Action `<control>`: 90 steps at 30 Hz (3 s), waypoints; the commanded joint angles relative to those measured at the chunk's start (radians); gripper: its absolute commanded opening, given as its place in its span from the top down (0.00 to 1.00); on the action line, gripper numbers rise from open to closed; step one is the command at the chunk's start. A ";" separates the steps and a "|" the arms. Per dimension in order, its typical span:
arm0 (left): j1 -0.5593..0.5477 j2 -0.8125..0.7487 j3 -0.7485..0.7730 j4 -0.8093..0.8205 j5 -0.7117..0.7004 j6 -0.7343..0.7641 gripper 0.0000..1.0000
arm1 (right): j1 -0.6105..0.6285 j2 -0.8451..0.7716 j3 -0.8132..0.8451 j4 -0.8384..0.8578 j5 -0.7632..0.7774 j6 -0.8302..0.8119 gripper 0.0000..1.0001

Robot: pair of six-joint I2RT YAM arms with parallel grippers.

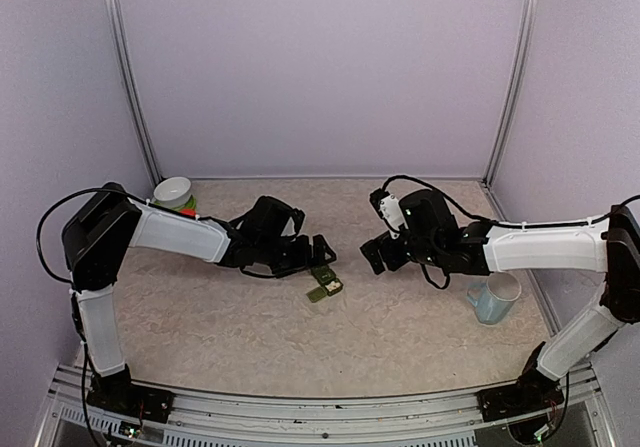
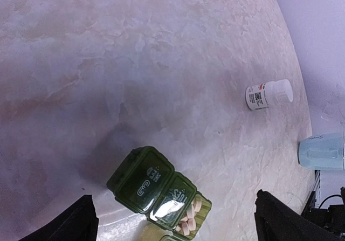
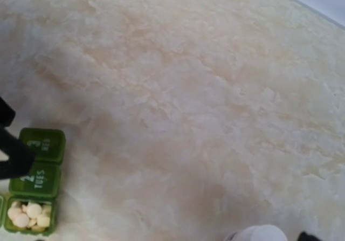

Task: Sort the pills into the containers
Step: Move the pill container to the center of the board, then adjust the pill in the compartment of the pill container.

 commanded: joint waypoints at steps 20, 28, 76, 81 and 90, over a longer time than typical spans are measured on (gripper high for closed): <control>-0.023 0.165 0.217 0.021 0.120 0.017 0.01 | -0.022 -0.035 -0.047 0.030 0.010 0.013 0.00; -0.061 0.218 0.288 0.046 0.232 0.034 0.01 | -0.036 -0.060 -0.059 0.024 0.021 0.014 0.00; 0.111 -0.258 -0.318 0.294 0.126 0.010 0.01 | 0.062 0.325 0.186 -0.004 -0.111 -0.091 0.00; 0.124 -0.273 -0.339 0.304 0.119 0.004 0.01 | 0.078 0.350 0.201 -0.015 -0.113 -0.098 0.00; 0.126 -0.269 -0.341 0.307 0.122 -0.001 0.01 | 0.089 0.384 0.202 -0.022 -0.136 -0.107 0.00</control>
